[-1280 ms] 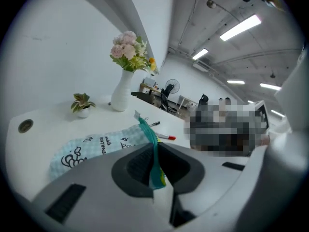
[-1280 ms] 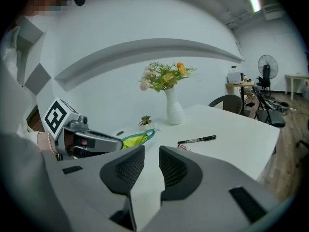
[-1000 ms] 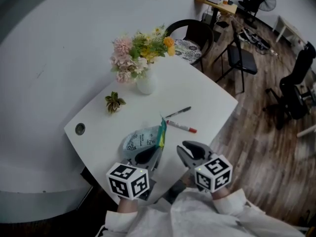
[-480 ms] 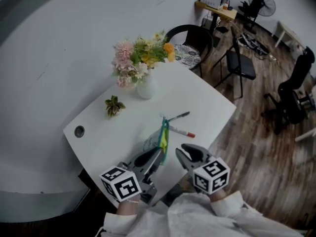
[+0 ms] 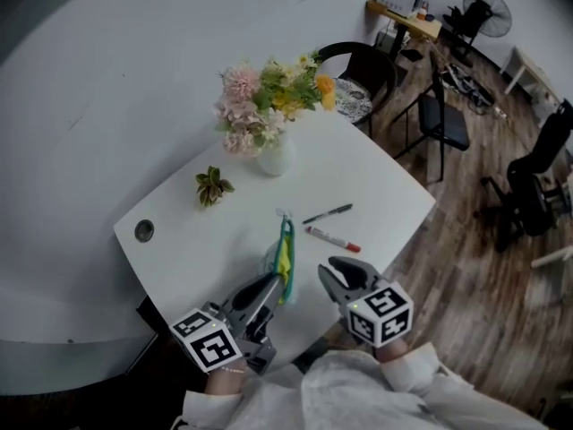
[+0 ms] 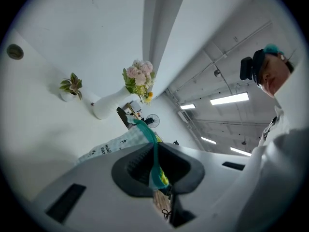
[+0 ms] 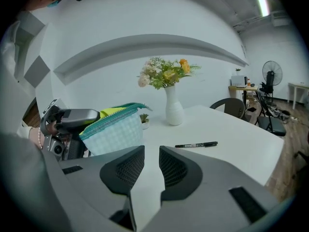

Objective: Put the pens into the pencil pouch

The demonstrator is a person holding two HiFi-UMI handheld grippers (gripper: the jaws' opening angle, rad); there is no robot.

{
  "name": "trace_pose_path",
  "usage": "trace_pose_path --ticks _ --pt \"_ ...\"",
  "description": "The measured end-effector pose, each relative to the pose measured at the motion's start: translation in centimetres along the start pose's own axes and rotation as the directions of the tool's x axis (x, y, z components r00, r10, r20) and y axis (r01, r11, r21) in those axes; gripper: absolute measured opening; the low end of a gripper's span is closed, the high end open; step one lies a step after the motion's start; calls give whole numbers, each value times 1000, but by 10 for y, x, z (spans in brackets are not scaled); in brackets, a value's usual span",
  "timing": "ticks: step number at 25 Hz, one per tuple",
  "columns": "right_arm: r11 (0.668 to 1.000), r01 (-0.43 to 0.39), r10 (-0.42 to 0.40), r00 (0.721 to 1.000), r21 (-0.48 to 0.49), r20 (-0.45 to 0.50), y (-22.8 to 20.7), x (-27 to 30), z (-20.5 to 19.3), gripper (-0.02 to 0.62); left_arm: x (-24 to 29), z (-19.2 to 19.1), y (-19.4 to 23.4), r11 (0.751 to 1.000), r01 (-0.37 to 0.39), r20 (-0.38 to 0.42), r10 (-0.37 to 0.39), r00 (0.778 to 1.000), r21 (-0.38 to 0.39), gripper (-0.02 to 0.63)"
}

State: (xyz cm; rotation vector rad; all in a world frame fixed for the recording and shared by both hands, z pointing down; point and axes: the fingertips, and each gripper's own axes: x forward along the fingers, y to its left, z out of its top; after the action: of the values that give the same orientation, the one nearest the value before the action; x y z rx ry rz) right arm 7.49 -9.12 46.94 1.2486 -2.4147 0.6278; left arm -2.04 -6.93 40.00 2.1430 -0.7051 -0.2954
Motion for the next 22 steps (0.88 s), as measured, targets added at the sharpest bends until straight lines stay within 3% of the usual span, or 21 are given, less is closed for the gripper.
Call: trace_pose_path --ticks 6,10,16,22 --pt "993 12 -19 998 -117 -56 -15 25 6 92 -9 2 8 1000 -18 21 18 1000 -9 32" --pt "970 -3 -34 989 -244 -144 -32 51 2 91 -16 3 14 999 -35 28 35 999 -3 32" --pt "938 -76 -28 955 -337 -295 -45 83 -8 92 -21 6 19 999 -41 44 41 998 -17 32" --pt "887 -139 -75 897 -440 -435 -63 98 -25 92 -18 2 18 999 -40 31 40 999 -11 32"
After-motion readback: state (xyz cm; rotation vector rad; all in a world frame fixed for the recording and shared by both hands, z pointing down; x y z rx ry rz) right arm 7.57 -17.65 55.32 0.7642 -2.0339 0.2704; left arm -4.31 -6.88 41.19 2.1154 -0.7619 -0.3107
